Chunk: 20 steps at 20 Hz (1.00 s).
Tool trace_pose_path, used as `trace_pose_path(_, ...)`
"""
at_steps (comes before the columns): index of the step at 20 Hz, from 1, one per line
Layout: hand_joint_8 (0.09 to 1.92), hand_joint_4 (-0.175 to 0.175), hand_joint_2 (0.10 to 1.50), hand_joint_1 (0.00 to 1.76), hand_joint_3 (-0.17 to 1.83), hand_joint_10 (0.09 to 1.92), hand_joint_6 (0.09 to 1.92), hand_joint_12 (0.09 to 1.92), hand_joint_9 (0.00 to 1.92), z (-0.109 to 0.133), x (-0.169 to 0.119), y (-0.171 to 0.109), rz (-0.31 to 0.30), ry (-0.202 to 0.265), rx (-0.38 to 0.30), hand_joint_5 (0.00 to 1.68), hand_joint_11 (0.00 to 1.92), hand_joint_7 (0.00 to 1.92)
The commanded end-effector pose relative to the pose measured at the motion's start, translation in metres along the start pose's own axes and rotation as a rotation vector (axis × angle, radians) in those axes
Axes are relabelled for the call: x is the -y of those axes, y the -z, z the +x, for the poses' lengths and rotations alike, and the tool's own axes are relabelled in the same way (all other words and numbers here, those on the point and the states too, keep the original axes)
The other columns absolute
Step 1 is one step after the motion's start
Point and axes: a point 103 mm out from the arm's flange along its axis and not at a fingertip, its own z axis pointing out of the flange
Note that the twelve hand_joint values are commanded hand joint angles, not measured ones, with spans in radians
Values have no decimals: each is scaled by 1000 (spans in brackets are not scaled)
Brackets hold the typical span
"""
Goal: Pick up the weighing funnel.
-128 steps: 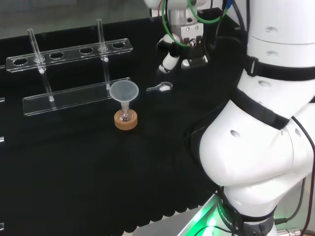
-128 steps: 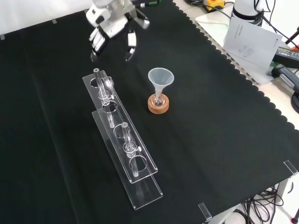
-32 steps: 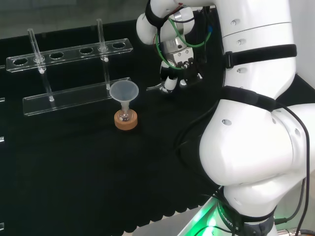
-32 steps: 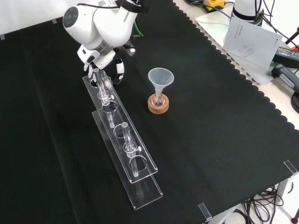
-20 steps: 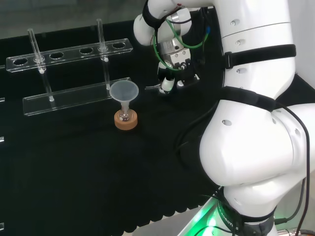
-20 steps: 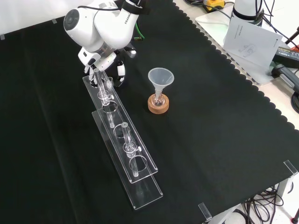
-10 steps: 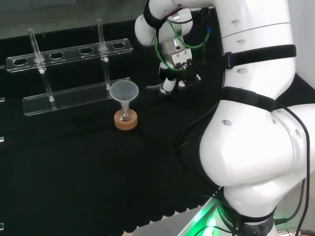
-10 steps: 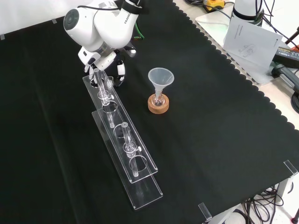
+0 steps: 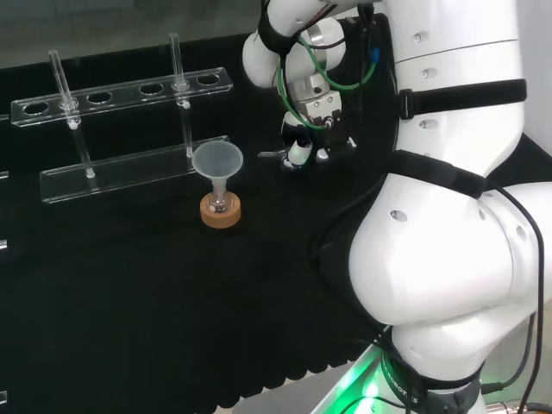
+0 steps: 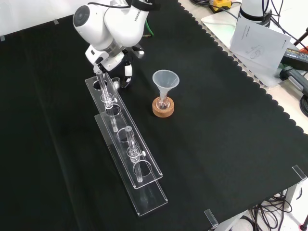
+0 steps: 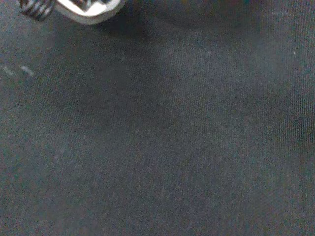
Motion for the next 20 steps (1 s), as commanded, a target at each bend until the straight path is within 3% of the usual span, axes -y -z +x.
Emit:
trace_pose_path(1,606,175,670,1131,600,335,561,1093,1069,-6,9,45,-116,3,12,1320,761,798)
trace_pose_path(10,605,175,670,1132,593,320,543,1081,1083,-10,36,86,-137,-16,59,1328,783,796)
trace_pose_path(20,608,175,670,1133,592,311,535,1065,1093,-5,84,109,-130,-64,121,1333,787,793)
